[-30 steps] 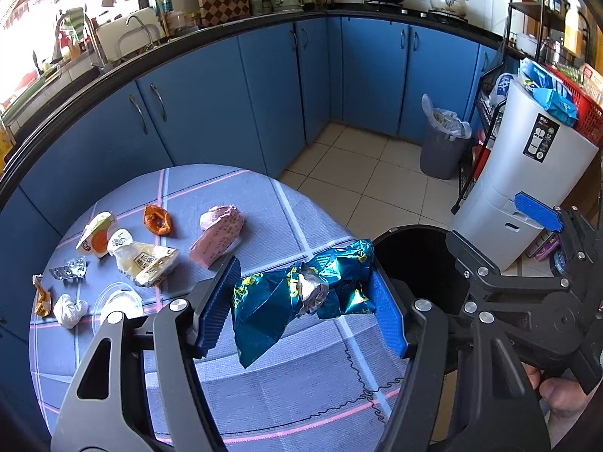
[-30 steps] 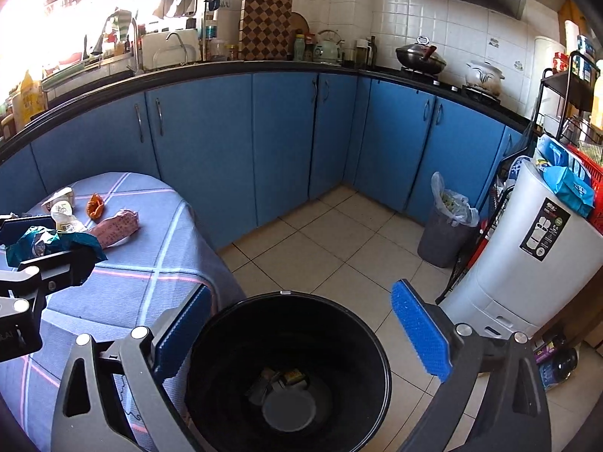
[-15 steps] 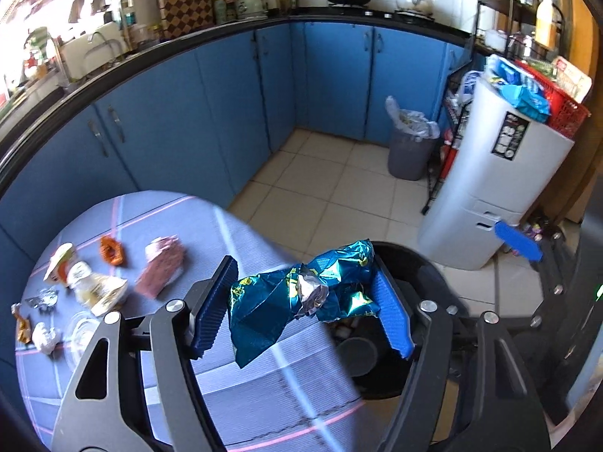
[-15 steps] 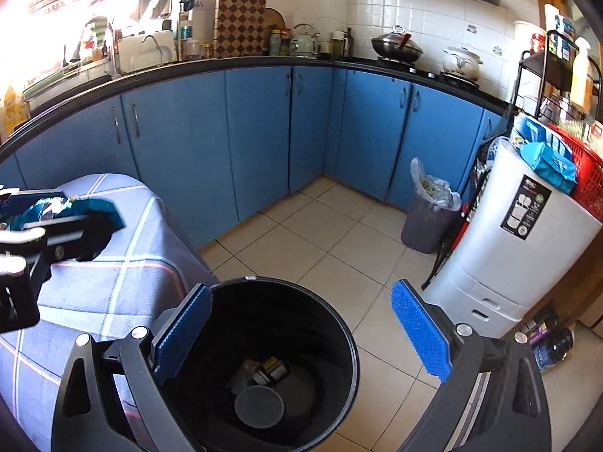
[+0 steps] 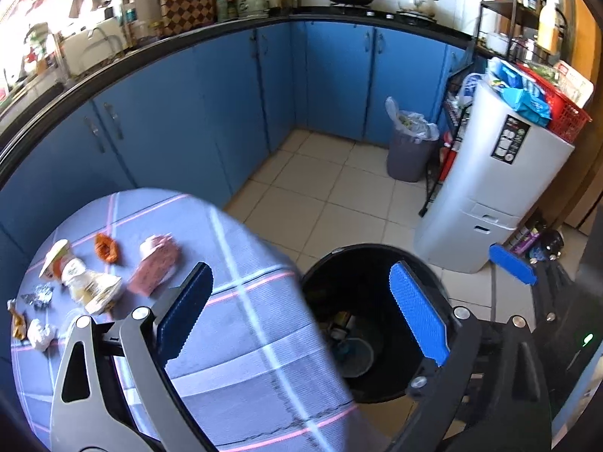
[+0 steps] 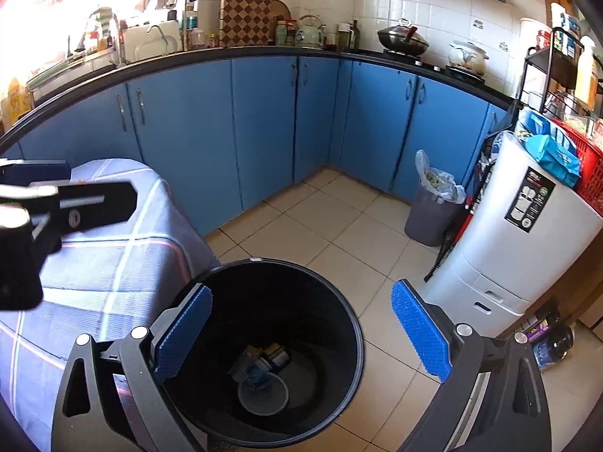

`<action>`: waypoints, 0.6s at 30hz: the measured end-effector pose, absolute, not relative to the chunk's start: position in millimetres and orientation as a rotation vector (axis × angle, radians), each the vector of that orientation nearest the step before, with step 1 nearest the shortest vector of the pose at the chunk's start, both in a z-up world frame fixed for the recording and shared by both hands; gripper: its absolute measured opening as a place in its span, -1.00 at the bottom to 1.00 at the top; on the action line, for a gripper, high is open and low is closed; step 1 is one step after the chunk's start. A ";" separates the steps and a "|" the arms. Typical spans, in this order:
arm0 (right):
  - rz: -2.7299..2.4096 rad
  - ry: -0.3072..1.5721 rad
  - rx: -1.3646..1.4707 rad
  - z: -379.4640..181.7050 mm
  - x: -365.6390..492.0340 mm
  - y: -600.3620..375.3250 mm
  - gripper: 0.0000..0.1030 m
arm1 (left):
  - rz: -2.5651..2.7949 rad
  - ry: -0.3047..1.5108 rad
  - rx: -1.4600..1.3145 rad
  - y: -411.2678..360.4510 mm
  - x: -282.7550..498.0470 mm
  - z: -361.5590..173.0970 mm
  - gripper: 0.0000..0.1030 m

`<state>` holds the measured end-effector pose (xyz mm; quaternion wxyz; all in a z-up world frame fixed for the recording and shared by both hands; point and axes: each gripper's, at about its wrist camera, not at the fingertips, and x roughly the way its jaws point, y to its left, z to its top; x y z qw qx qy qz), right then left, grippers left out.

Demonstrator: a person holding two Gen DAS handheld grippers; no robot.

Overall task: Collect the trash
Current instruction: 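Move both tools back over the table toward the remaining trash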

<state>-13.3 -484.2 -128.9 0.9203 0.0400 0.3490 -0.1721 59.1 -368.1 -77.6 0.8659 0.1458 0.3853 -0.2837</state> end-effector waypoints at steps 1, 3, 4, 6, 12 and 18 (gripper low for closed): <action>-0.344 0.716 0.082 -128.0 -11.6 -481.6 0.82 | -0.585 0.809 0.304 -363.6 59.8 -77.8 0.82; -0.324 0.714 0.075 -125.6 -7.5 -473.7 0.82 | -0.555 0.813 0.298 -347.6 62.0 -76.9 0.82; -0.316 0.712 0.067 -124.0 -5.2 -469.0 0.82 | -0.540 0.811 0.294 -340.7 62.9 -75.7 0.82; -0.303 0.708 0.054 -120.0 -0.3 -459.8 0.82 | -0.507 0.802 0.282 -320.7 64.7 -71.9 0.82; -0.243 0.686 0.013 -104.5 18.1 -416.9 0.82 | -0.413 0.778 0.250 -259.2 70.1 -64.3 0.82; -0.174 0.697 -0.017 -100.2 44.1 -365.1 0.82 | -0.294 0.814 0.199 -188.9 86.8 -71.4 0.82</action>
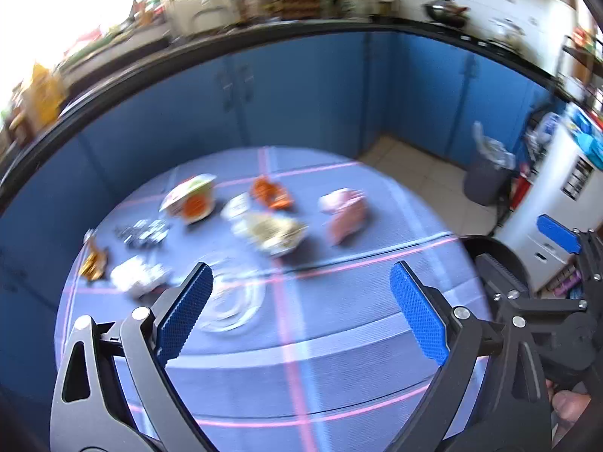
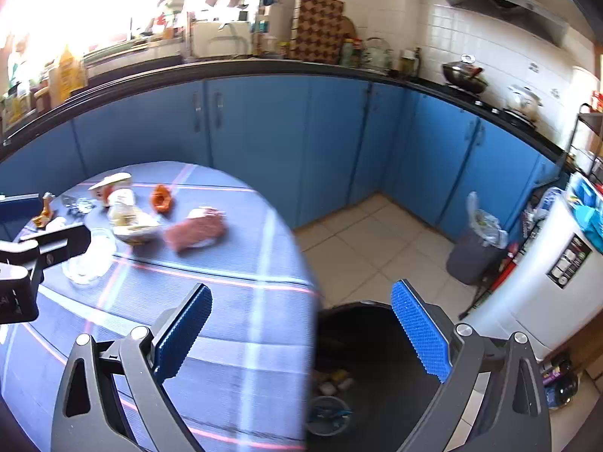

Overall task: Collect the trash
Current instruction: 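Move both tools back over the table toward the remaining trash, then grasp the white crumpled bag with the left tool while the right tool grips the clear plastic lid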

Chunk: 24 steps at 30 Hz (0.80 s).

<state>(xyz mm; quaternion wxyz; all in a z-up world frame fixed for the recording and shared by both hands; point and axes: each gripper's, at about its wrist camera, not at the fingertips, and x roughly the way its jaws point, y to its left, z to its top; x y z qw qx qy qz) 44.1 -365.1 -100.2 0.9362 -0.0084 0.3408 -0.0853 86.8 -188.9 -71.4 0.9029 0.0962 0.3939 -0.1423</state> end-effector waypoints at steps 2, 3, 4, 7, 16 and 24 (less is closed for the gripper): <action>-0.133 0.716 -0.003 -101.6 54.8 -348.3 0.82 | -0.252 0.831 0.174 -163.7 94.6 -76.1 0.82; -0.116 0.725 0.003 -102.2 59.1 -341.8 0.82 | -0.229 0.837 0.161 -150.5 98.7 -78.0 0.82; -0.092 0.739 0.011 -103.6 65.3 -331.9 0.82 | -0.212 0.841 0.150 -139.9 101.0 -79.5 0.82; -0.019 0.772 0.021 -108.8 81.4 -302.7 0.82 | -0.150 0.866 0.106 -103.3 114.0 -86.5 0.82; 0.147 0.868 -0.004 -136.4 125.2 -207.7 0.82 | -0.050 0.918 0.025 -4.6 144.0 -112.6 0.82; 0.157 0.923 -0.009 -156.8 158.1 -160.7 0.82 | -0.114 0.962 0.008 12.5 168.3 -130.9 0.82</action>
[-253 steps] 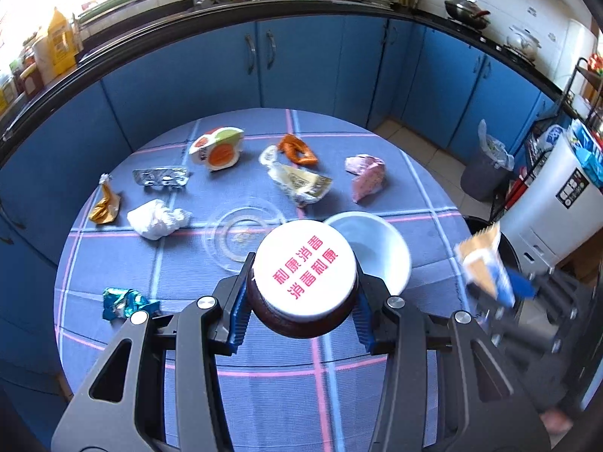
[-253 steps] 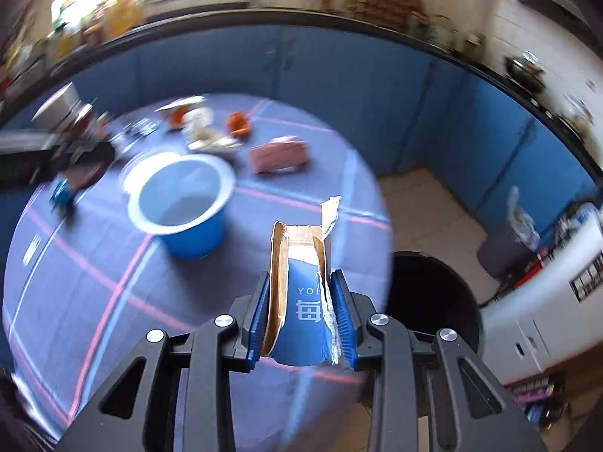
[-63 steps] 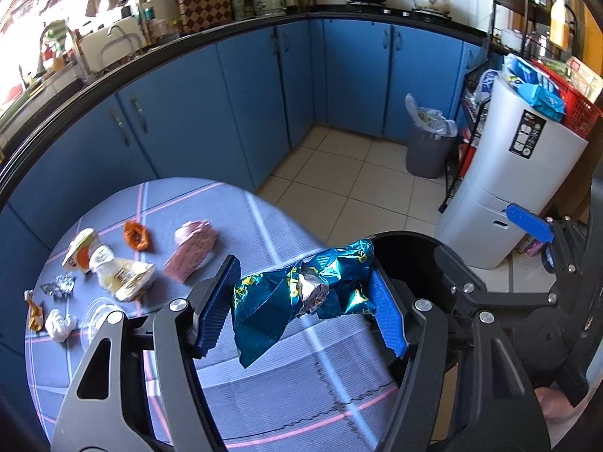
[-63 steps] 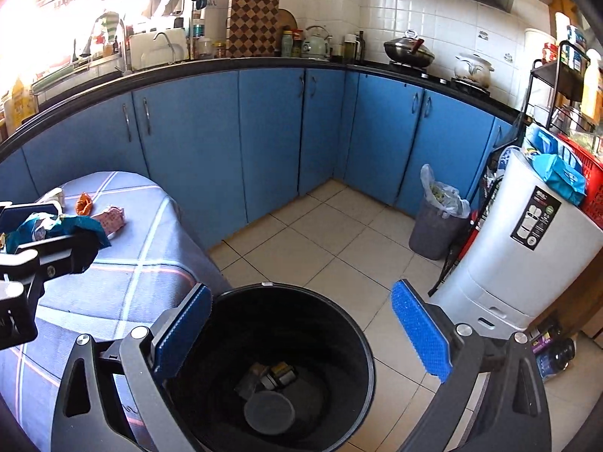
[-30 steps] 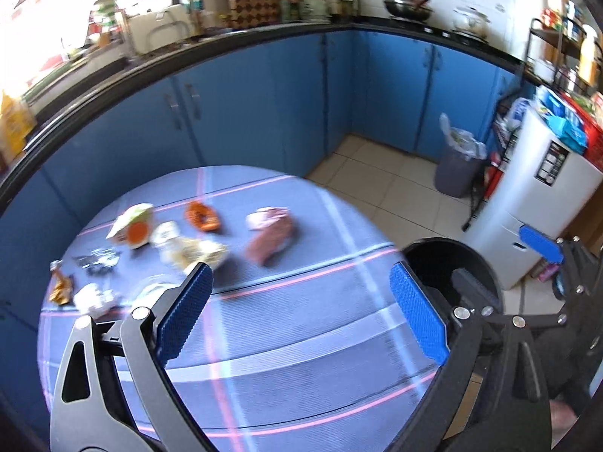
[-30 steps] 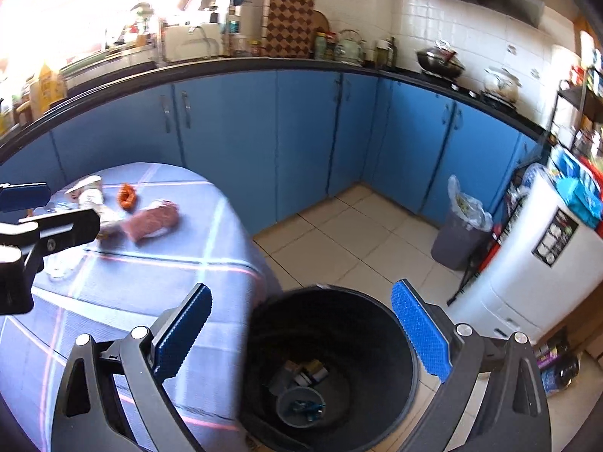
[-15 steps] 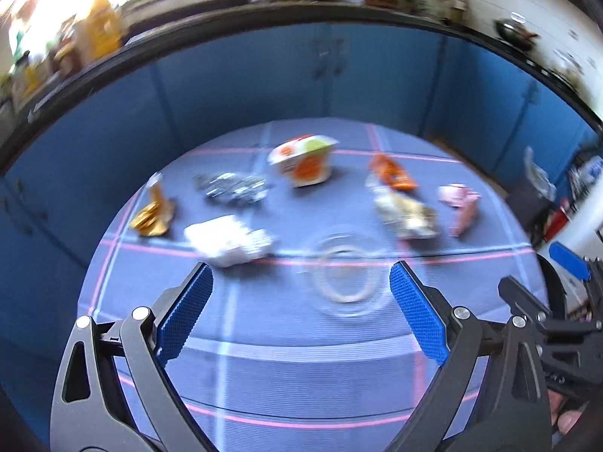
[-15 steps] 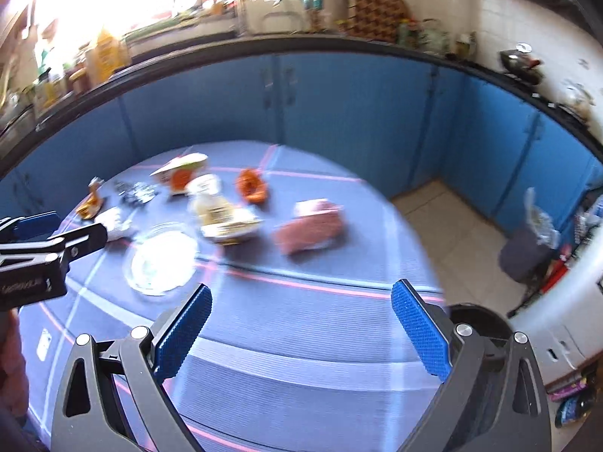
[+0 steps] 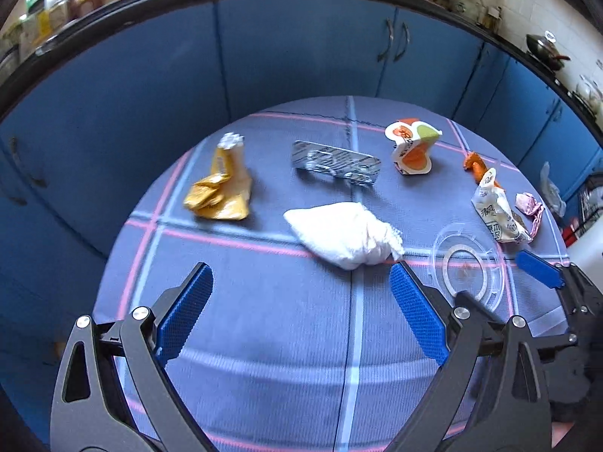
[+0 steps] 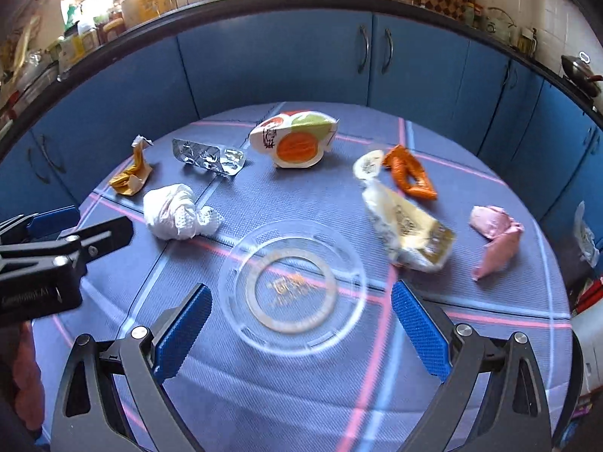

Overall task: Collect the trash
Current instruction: 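Grasp the white crumpled bag with the left tool while the right tool grips the clear plastic lid, then carry the white bag and clear lid over the black bin and open both tools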

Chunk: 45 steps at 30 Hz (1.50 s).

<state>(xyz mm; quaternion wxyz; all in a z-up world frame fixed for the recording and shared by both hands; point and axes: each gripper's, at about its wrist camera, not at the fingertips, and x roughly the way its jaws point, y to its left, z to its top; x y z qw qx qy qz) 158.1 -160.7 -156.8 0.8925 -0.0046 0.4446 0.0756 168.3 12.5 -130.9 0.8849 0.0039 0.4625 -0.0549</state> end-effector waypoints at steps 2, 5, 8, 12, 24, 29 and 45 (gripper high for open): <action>0.159 0.938 0.001 -160.8 163.5 -159.6 0.82 | -0.127 0.963 0.022 7.4 176.8 -134.0 0.82; 0.141 0.961 -0.004 -168.4 171.7 -157.5 0.82 | -0.144 0.971 0.019 1.9 188.6 -137.3 0.82; 0.119 0.949 -0.048 -173.0 174.1 -154.8 0.82 | -0.157 0.975 0.022 -2.2 197.6 -140.8 0.82; 0.124 0.913 -0.065 -171.9 173.4 -155.3 0.67 | -0.173 0.993 0.024 -8.9 203.7 -147.5 0.82; 0.088 0.886 -0.074 -162.6 159.6 -183.1 0.66 | -0.140 1.025 0.039 -24.0 208.4 -160.7 0.24; 0.089 0.869 -0.067 -154.0 151.8 -188.4 0.66 | -0.153 1.043 0.020 -27.9 198.7 -154.9 -0.34; 0.004 0.751 -0.048 -95.4 72.6 -245.7 0.66 | -0.254 0.907 0.067 -76.1 129.2 -94.3 -0.39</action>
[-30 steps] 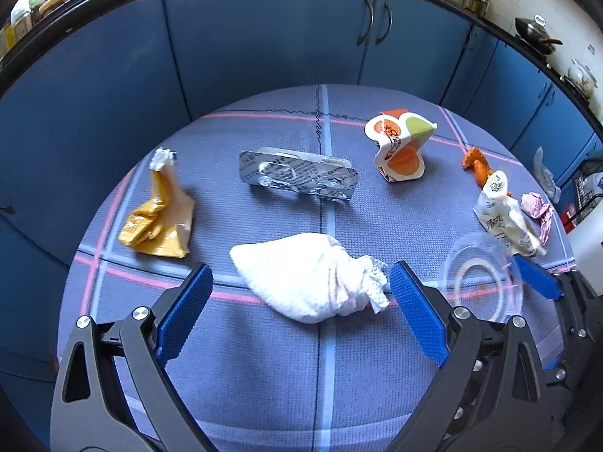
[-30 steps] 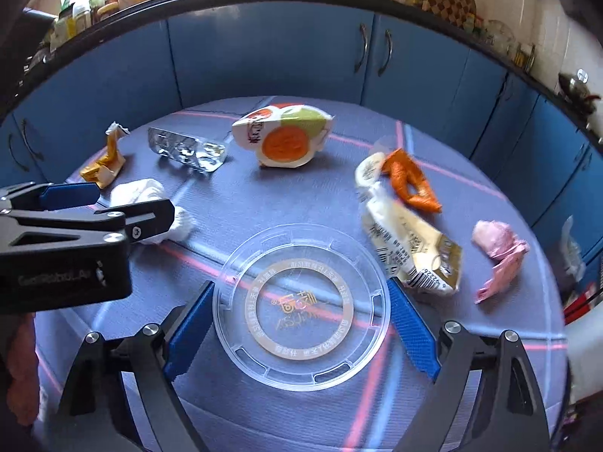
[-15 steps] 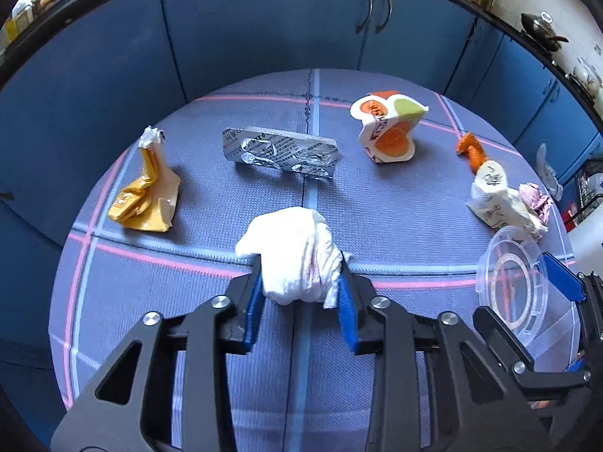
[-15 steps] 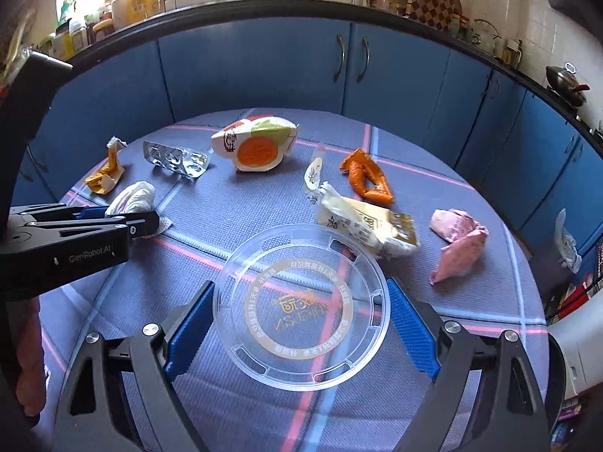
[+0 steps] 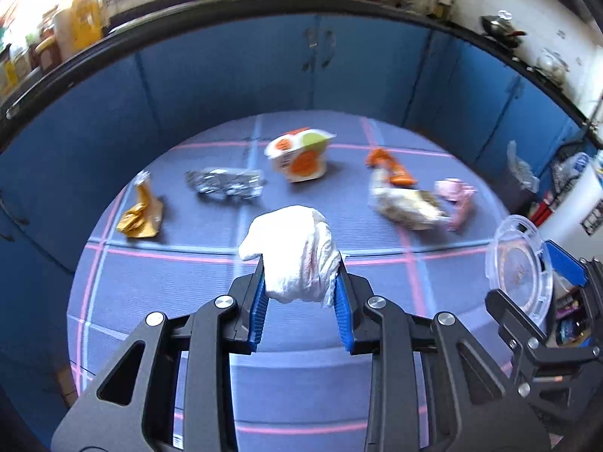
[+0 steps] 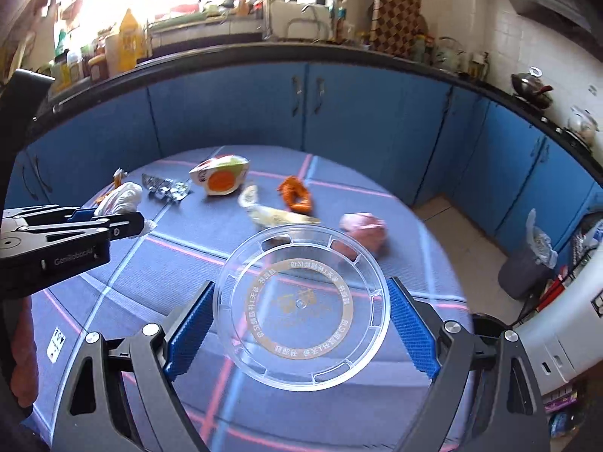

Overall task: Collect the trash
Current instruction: 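Carry the white bag and clear lid over the black bin and open both tools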

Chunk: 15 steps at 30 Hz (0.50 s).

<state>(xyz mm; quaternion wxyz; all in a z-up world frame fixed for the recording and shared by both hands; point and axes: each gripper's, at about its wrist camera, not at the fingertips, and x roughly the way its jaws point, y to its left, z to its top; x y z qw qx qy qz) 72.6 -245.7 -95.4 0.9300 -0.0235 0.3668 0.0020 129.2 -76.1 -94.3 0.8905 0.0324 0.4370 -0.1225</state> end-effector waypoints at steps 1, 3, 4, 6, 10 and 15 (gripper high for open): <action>-0.008 0.742 -0.046 -92.3 67.4 -251.9 0.66 | -0.282 0.897 0.065 -83.2 123.7 -89.4 -0.39; -0.028 0.731 -0.042 -87.7 58.5 -262.9 0.67 | -0.315 0.884 0.071 -97.6 113.7 -81.4 -0.39; -0.040 0.725 -0.038 -85.8 53.6 -270.4 0.66 | -0.324 0.879 0.076 -103.8 111.8 -79.4 -0.39; -0.063 0.716 -0.029 -82.6 46.2 -285.4 0.67 | -0.339 0.868 0.103 -122.2 105.1 -75.0 -0.39; -0.107 0.705 0.012 -80.2 32.1 -319.2 0.67 | -0.374 0.867 0.149 -160.6 95.1 -72.3 -0.39; -0.157 0.697 0.054 -81.7 18.2 -357.3 0.67 | -0.408 0.858 0.199 -202.9 85.7 -72.1 -0.39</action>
